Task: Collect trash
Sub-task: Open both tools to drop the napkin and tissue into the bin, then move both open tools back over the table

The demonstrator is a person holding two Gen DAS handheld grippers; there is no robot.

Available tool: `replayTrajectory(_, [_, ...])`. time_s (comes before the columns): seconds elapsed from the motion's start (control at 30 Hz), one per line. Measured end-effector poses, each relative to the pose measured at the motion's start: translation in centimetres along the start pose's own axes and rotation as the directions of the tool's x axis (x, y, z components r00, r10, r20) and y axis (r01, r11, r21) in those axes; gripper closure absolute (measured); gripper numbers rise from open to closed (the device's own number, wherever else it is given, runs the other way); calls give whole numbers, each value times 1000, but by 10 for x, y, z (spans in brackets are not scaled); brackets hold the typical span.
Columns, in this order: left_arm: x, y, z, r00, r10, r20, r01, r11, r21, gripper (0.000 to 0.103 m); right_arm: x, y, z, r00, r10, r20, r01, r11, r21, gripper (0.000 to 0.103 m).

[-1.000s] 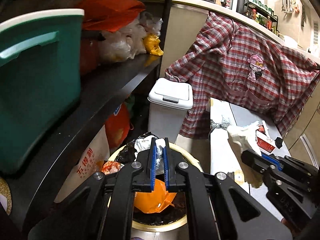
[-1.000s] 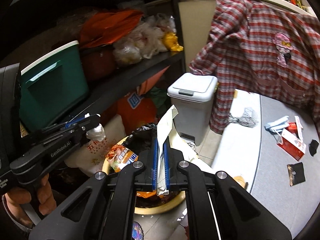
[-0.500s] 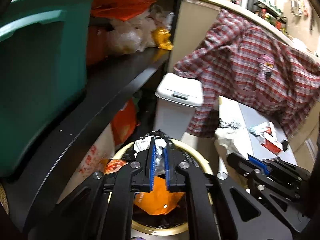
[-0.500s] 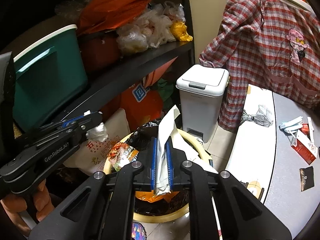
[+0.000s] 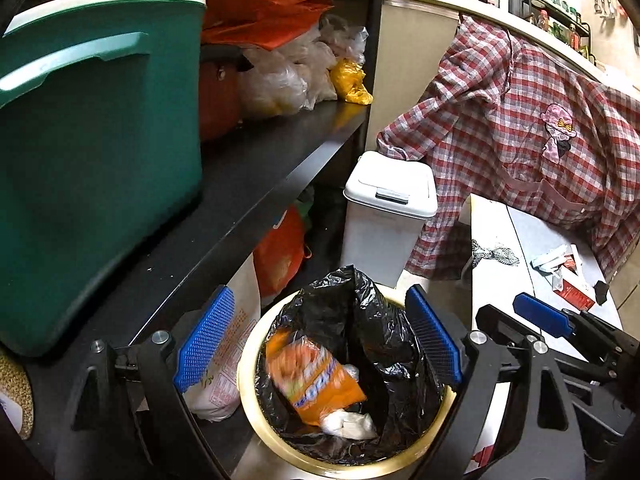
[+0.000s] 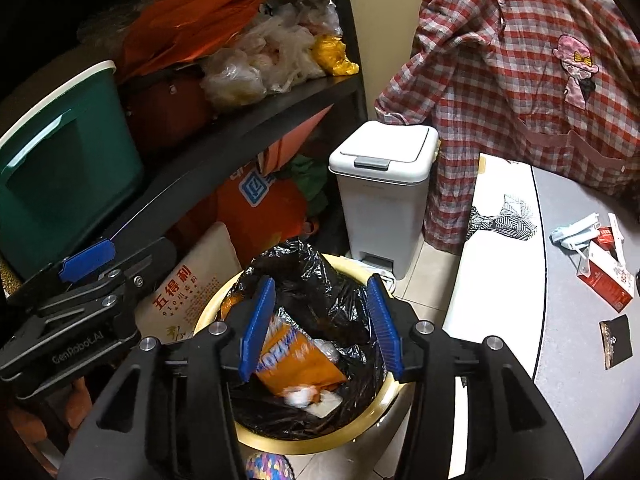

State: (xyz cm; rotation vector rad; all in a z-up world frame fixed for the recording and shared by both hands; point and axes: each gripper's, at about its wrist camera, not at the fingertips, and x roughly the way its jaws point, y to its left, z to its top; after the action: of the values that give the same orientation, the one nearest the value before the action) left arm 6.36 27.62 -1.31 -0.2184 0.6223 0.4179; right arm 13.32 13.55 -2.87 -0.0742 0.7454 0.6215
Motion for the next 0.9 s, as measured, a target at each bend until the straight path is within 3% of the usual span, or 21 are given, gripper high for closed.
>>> replayTrajectory(0.2, [-1, -5, 0, 1000, 9, 13, -9, 1000, 14, 18, -17, -10, -2, 1000, -12, 16, 12, 1000, 23, 48])
replayTrajectory(0.37, [-2, -26, -3, 999, 34, 34, -37, 996, 86, 15, -42, -31, -9, 999, -41, 34, 40, 998, 52, 46])
replayTrajectory(0.9, [-6, -100, -13, 997, -74, 24, 69, 984, 167, 15, -104, -111, -38, 975, -213, 57, 203, 969, 143, 43])
